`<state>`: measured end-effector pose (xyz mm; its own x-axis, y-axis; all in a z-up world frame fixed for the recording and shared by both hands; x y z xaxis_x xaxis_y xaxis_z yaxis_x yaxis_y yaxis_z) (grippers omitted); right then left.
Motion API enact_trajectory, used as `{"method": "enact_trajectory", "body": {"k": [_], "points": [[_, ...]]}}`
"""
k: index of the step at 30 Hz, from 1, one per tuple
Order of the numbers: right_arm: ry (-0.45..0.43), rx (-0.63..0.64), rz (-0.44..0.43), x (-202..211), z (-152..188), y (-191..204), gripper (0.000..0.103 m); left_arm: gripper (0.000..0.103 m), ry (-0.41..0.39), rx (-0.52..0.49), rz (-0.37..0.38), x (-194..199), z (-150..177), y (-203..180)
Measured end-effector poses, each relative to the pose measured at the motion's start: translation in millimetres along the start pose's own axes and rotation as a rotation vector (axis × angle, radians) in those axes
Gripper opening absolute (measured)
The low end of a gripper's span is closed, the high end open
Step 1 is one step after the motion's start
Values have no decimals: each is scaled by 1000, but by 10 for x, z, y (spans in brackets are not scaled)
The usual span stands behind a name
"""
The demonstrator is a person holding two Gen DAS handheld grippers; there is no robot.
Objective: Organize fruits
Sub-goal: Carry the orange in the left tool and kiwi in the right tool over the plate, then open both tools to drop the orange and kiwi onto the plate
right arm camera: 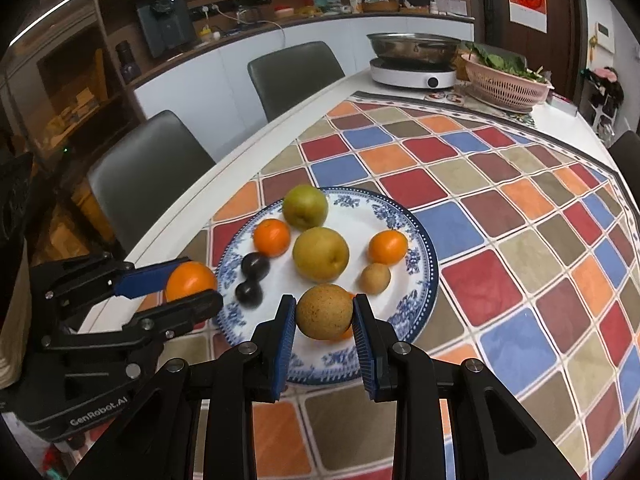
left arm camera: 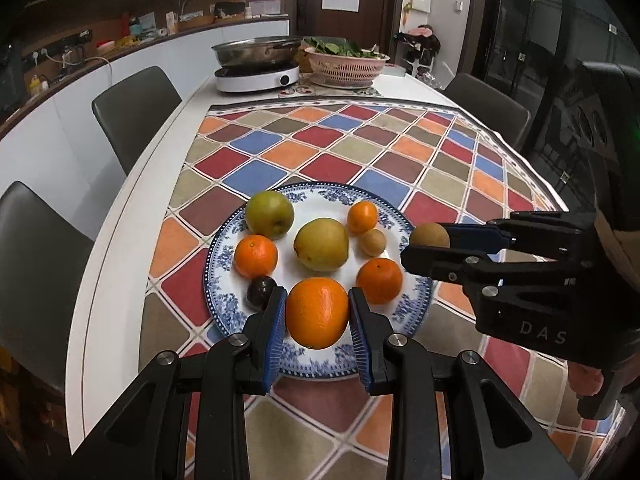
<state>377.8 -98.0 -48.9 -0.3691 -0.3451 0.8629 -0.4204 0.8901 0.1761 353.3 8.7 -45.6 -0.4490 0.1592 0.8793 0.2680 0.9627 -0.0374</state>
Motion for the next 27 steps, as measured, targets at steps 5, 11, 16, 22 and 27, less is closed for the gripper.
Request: {"method": "enact_trajectory", "body": {"k": [5, 11, 16, 22, 27], "points": [[13, -4, -5, -130, -100, -54, 30, 31, 26, 21, 32, -176, -42, 60], [24, -1, -3, -242, -186, -91, 30, 31, 48, 25, 37, -321, -67, 89], [28, -7, -14, -292, -231, -112, 30, 31, 53, 9, 29, -374, -100, 66], [21, -27, -25, -280, -264, -153, 40, 50, 31, -6, -10, -328, -122, 44], [-14, -37, 29, -117, -191, -185, 43, 50, 16, 1, -52, -180, -73, 11]]}}
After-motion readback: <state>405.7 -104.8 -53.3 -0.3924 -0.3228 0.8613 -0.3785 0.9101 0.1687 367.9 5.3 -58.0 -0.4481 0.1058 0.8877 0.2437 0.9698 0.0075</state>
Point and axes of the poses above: each gripper's, at about its wrist camera, not at the fingertips, and x roughly against the way its jaws point, y to its left, z to its underside, the point moved 4 cm from there along -x, roughly the way its jaws point, and after that the axes turned 11 degrees about y, right-handed, at the moved point
